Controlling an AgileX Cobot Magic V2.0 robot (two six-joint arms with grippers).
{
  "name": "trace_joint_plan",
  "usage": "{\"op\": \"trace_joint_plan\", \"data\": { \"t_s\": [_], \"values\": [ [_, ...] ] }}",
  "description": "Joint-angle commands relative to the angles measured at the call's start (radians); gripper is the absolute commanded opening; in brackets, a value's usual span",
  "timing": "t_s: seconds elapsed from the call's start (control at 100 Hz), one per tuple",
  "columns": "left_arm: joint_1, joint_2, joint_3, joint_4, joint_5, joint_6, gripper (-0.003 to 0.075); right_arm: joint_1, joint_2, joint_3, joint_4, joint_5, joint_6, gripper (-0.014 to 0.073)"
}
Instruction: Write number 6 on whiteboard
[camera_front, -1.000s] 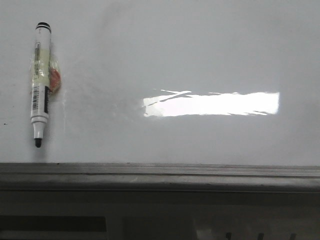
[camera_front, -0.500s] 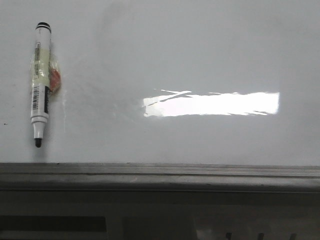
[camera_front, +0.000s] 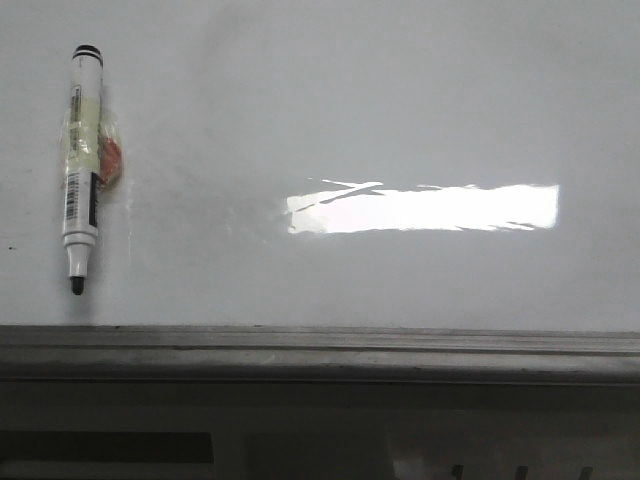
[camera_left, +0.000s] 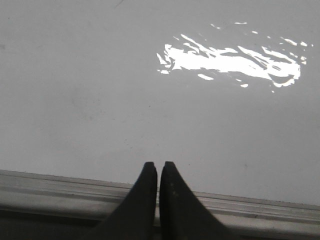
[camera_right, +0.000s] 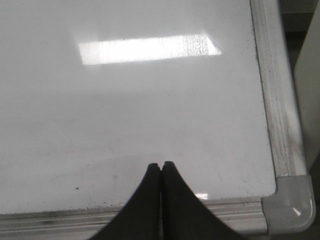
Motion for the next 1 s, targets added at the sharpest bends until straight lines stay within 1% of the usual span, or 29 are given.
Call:
{"op": "trace_joint_plan", "data": {
  "t_s": [0.0,0.18,0.26,0.34,0.38,0.5,0.62,0.68,0.83,0.95,0.99],
  "values": [
    [0.001,-0.028,0.025,0.008,-0.054,-0.005,-0.002,-0.008,-0.015,0.014,-0.009,-0.02,-0.008,-0.0064],
    [0.001,-0.028,0.025,0.008,-0.056,-0.005,-0.002,-0.008,-0.015,0.014,-0.009,-0.024,-0.008,-0.0064],
    [0.001,-0.028,0.025,-0.004,-0.069,-0.005,-0.002,-0.008,-0.015,0.014,0.004,-0.062,-0.008,-0.0064],
    [0.001,-0.028,0.025,-0.008,-0.118,-0.005,-0.002,-0.008,-0.015,0.014,0.084,-0.168,-0.008,-0.0064],
    [0.001,-0.028,0.025,0.008,-0.164,-0.005,-0.002,-0.008,-0.015,0.014,0.113,-0.232,-0.008,-0.0064],
    [0.001,-0.028,0.025,0.121,-0.324,0.002,-0.002,-0.008,-0.015,0.014,0.11,-0.366,-0.008,-0.0064],
    [0.001,-0.028,0.025,0.125,-0.436,0.002,-0.002,-0.008,-0.015,0.014,0.11,-0.473,-0.008,-0.0064],
    [0.001,-0.028,0.025,0.125,-0.454,0.002,-0.002,-0.008,-0.015,0.014,0.108,-0.506,-0.008,-0.0064],
    [0.001,-0.028,0.025,0.124,-0.507,0.002,-0.002,-0.008,-0.015,0.014,0.108,-0.652,-0.008,-0.0064],
    [0.001,-0.028,0.023,0.124,-0.509,0.002,-0.002,-0.008,-0.015,0.014,0.114,-0.761,-0.008,-0.0064],
    [0.001,-0.028,0.021,0.124,-0.507,0.002,-0.002,-0.008,-0.015,0.014,0.114,-0.772,-0.008,-0.0064]
  ]
}}
